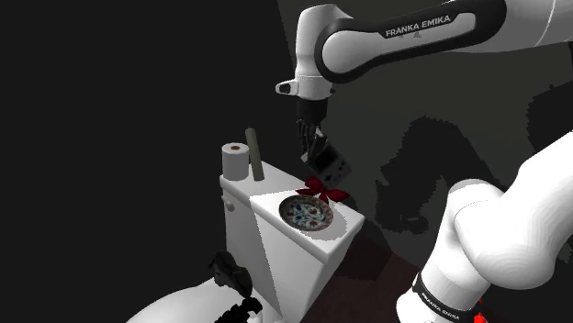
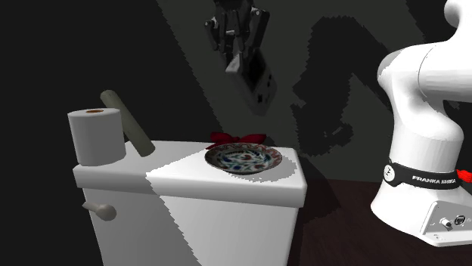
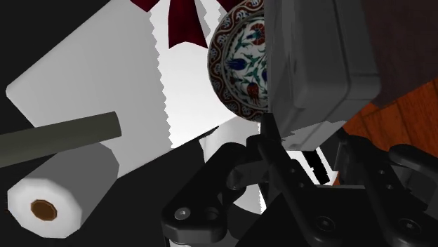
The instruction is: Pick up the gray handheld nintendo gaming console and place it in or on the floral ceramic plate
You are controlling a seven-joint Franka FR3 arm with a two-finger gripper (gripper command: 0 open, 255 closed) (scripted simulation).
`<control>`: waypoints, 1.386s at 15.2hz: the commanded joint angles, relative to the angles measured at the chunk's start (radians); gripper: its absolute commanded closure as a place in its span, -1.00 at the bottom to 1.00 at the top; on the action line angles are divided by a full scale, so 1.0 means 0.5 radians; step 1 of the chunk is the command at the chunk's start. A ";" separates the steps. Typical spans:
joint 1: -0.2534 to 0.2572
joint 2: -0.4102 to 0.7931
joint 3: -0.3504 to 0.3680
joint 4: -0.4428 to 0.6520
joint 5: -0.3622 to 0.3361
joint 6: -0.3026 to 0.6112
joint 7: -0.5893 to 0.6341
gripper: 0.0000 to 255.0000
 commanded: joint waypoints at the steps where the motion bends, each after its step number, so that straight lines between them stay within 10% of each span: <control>1: 0.001 -0.012 0.004 0.050 0.002 -0.062 -0.002 1.00; 7: -0.001 -0.105 0.019 0.244 0.005 -0.349 -0.018 1.00; 21: -0.008 -0.094 -0.001 -0.123 -0.013 0.029 0.004 1.00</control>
